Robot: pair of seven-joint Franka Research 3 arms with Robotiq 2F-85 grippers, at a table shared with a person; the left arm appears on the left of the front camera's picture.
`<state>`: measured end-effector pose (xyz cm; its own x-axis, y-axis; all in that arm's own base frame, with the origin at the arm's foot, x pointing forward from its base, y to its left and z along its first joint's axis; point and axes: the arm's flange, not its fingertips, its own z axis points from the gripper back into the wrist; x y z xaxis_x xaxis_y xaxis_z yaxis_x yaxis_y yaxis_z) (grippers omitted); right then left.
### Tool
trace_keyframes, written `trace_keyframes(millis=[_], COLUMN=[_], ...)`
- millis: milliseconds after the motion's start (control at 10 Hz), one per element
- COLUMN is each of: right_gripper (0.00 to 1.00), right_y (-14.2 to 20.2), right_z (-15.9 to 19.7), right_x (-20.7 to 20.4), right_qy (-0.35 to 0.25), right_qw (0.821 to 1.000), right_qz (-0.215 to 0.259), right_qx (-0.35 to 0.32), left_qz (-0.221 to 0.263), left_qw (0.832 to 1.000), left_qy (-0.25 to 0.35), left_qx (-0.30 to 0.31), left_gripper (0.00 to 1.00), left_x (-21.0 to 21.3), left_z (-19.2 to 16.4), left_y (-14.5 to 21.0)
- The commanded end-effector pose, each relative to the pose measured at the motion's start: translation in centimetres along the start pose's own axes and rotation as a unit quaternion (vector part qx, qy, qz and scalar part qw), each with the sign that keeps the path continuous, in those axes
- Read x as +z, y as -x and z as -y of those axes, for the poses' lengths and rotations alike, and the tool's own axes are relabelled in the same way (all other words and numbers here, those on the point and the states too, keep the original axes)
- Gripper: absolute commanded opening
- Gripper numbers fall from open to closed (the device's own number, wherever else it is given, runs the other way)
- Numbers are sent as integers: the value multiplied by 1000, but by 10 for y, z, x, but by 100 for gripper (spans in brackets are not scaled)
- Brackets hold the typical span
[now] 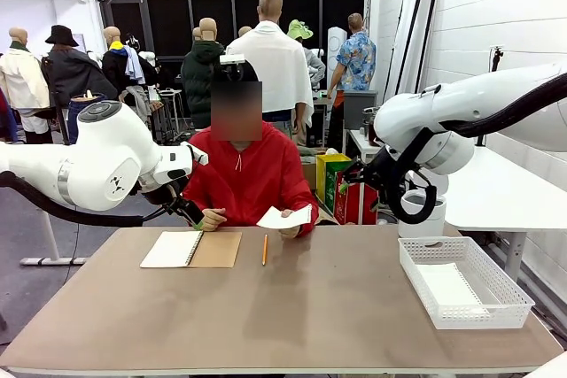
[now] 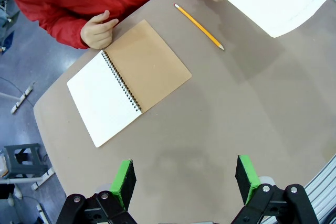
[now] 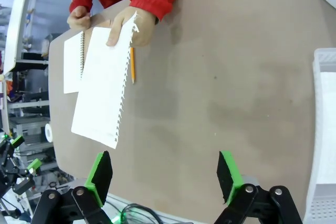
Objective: Sort the paper based on its condition.
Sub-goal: If a person hands you a paper, place it in the Organizing basket , and if it's crumpled, put it in the Trash can.
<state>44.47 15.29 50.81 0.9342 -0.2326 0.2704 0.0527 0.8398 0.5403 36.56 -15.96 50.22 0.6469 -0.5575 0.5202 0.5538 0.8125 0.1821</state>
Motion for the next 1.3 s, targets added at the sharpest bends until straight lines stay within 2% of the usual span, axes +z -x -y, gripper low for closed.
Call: trace_keyframes(millis=[0, 100, 300, 500, 800, 1000, 1200], right_gripper=[100, 100, 100, 100, 100, 100, 100], right_y=[0, 0, -14, -17, -31, -39, -42], right_z=[4, 0, 17, 26, 34, 37, 37], right_x=[1, 0, -19, -36, -64, -86, -101], right_qy=[4, 0, -55, -87, -161, -189, -186], right_qw=[1000, 1000, 993, 981, 953, 937, 928], right_qz=[-1, 0, -21, -47, -79, -107, -129], right_qx=[10, 0, -104, -165, -244, -275, -295], left_qz=[2, 2, 2, 2, 2, 2, 2], left_qw=[1000, 1000, 1000, 1000, 1000, 1000, 1000], left_qy=[1, 1, 1, 1, 1, 1, 1], left_qx=[-3, -3, -3, -3, -3, -3, -3], left_gripper=[100, 100, 100, 100, 100, 100, 100], left_x=[-1, -1, -1, -1, -1, -1, -1], left_z=[-1, -1, -1, -1, -1, -1, -1], left_y=[1, 1, 1, 1, 1, 1, 1])
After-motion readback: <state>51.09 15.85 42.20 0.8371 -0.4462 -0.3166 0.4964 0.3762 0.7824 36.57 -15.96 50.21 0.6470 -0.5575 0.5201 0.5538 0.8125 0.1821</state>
